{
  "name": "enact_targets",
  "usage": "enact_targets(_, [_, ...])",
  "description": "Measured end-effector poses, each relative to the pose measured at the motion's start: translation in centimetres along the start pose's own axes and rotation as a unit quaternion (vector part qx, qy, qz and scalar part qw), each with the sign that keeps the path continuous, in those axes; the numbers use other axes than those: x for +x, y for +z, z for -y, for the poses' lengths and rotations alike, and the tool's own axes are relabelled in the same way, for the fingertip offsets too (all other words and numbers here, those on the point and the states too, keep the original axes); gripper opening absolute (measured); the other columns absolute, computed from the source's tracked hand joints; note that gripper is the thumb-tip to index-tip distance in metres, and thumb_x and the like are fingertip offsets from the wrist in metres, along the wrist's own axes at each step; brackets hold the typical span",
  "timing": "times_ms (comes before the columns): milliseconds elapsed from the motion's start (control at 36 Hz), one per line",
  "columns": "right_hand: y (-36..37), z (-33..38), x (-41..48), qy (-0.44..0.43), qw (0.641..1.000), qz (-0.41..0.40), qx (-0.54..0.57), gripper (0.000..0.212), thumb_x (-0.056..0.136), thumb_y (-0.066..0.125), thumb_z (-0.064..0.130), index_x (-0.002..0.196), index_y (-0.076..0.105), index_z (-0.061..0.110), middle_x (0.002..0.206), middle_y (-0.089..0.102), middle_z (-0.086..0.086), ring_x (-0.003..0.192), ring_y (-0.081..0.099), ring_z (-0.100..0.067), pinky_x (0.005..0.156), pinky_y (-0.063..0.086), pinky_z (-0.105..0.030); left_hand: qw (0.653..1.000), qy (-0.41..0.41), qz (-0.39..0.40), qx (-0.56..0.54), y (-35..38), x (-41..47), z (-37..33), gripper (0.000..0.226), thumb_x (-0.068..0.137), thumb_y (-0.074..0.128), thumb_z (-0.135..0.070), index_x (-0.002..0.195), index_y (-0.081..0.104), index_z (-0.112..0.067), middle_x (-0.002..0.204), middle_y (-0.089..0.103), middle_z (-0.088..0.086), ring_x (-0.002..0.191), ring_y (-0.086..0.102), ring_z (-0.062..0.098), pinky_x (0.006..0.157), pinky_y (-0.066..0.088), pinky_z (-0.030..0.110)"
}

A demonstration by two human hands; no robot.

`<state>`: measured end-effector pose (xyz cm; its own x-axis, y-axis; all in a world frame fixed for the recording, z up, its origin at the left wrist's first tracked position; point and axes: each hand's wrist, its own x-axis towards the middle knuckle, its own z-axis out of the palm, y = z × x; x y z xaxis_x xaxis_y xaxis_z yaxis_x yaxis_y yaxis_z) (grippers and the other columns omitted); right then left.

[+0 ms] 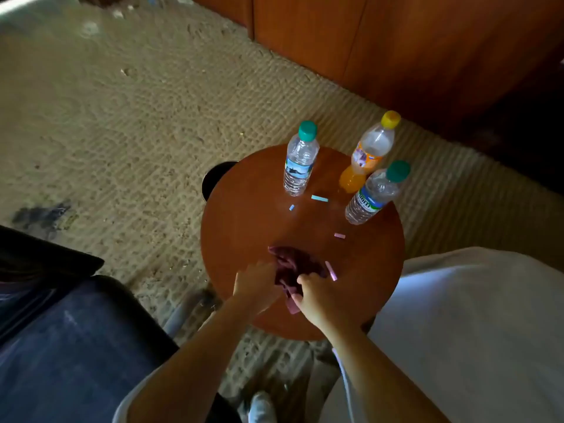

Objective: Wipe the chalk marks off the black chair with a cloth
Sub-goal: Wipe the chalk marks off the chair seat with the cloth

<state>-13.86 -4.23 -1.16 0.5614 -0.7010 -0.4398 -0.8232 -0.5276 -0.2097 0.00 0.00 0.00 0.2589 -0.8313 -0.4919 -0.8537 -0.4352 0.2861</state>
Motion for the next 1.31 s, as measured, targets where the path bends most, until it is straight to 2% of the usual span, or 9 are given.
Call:
enact_targets(250, [1.5, 0.3, 0.0, -0.019, 0.997, -0.044, 0.058, 0.019, 0.097, 0.05, 0.023, 0.107, 0.063, 0.013, 0.108, 0.059, -0.005, 0.105, 0.057, -0.023, 0.087, 0.05, -0.035, 0.996, -0.01, 0.005, 0.085, 2.4, 0.2, -0.2, 0.032, 0.094, 0.041, -0.025, 0.123, 0.052, -0.022, 0.131, 0.044, 0.003, 0.121, 0.043, 0.023, 0.098, 0.036, 0.036])
enact_targets(361, [0.5, 0.2, -0.4, -0.017, 0.99, -0.084, 0.109, 0.01, 0.09, 0.057, 0.021, 0.095, 0.059, 0.013, 0.099, 0.062, -0.001, 0.099, 0.057, -0.02, 0.088, 0.048, -0.033, 0.998, -0.043, 0.022, -0.031, 0.4, -0.1, -0.2, 0.033, 0.091, 0.048, -0.033, 0.121, 0.054, -0.024, 0.125, 0.05, 0.001, 0.121, 0.046, 0.024, 0.1, 0.036, 0.04])
enact_targets(556, [-7.1, 4.6, -1.5, -0.006, 0.963, -0.171, 0.206, 0.014, 0.087, 0.059, 0.017, 0.099, 0.057, 0.011, 0.088, 0.064, -0.005, 0.082, 0.063, -0.022, 0.067, 0.043, -0.03, 0.972, -0.076, -0.053, -0.218, -7.5, -3.8, 0.6, 0.015, 0.088, 0.058, -0.025, 0.101, 0.055, -0.021, 0.09, 0.058, -0.008, 0.083, 0.058, 0.014, 0.078, 0.049, 0.031])
enact_targets(750, [-15.2, 12.3, -3.9, -0.101, 0.947, -0.182, 0.245, 0.024, 0.093, 0.047, 0.027, 0.112, 0.055, 0.015, 0.094, 0.06, 0.001, 0.089, 0.06, -0.017, 0.066, 0.032, -0.018, 0.91, -0.082, -0.173, -0.368, -14.8, -9.4, 4.2, 0.027, 0.084, 0.049, 0.002, 0.079, 0.041, -0.023, 0.083, 0.062, 0.012, 0.071, 0.061, 0.028, 0.064, 0.052, 0.044])
enact_targets(861, [-16.2, 16.9, -4.7, -0.158, 0.923, -0.204, 0.285, 0.01, 0.092, 0.043, 0.037, 0.093, 0.05, 0.03, 0.075, 0.053, 0.009, 0.072, 0.056, -0.013, 0.065, 0.04, -0.02, 0.878, -0.087, -0.275, -0.381, -17.6, -14.0, 7.0, 0.022, 0.088, 0.052, -0.001, 0.081, 0.044, -0.02, 0.069, 0.058, -0.006, 0.059, 0.055, 0.008, 0.049, 0.041, 0.013])
enact_targets(972, [-16.1, 21.5, -6.2, -0.211, 0.901, -0.211, 0.315, 0.031, 0.087, 0.038, 0.042, 0.098, 0.057, 0.021, 0.078, 0.061, 0.002, 0.072, 0.061, -0.019, 0.065, 0.051, -0.039, 0.838, -0.068, -0.33, -0.43, -18.6, -19.0, 10.2, 0.012, 0.09, 0.055, -0.004, 0.086, 0.05, -0.014, 0.068, 0.07, 0.001, 0.065, 0.067, 0.013, 0.065, 0.053, 0.031])
enact_targets(1056, [-16.1, 25.2, -8.8, -0.247, 0.898, -0.175, 0.319, 0.038, 0.09, 0.045, 0.037, 0.114, 0.059, 0.011, 0.098, 0.066, -0.003, 0.089, 0.065, -0.023, 0.075, 0.053, -0.041, 0.806, -0.069, -0.378, -0.449, -18.4, -22.6, 12.3, 0.017, 0.09, 0.057, -0.004, 0.085, 0.051, -0.019, 0.076, 0.068, 0.0, 0.068, 0.065, 0.008, 0.067, 0.051, 0.025])
enact_targets(1167, [-14.9, 29.0, -11.4, -0.32, 0.901, -0.131, 0.262, 0.045, 0.096, 0.053, 0.016, 0.14, 0.046, 0.016, 0.132, 0.058, -0.003, 0.119, 0.055, -0.019, 0.092, 0.042, -0.024, 0.768, -0.076, -0.409, -0.486, -16.8, -27.0, 14.9, 0.022, 0.089, 0.059, -0.003, 0.086, 0.054, -0.024, 0.085, 0.068, 0.006, 0.08, 0.066, 0.025, 0.077, 0.053, 0.039])
enact_targets(1306, [-11.8, 32.5, -15.6, -0.383, 0.878, -0.123, 0.258, 0.039, 0.089, 0.054, 0.004, 0.127, 0.057, 0.01, 0.118, 0.065, -0.01, 0.109, 0.059, -0.025, 0.089, 0.042, -0.026, 0.754, -0.073, -0.455, -0.468, -13.8, -32.1, 16.0, 0.022, 0.088, 0.06, 0.0, 0.087, 0.057, -0.021, 0.084, 0.066, 0.001, 0.078, 0.064, 0.012, 0.073, 0.051, 0.027])
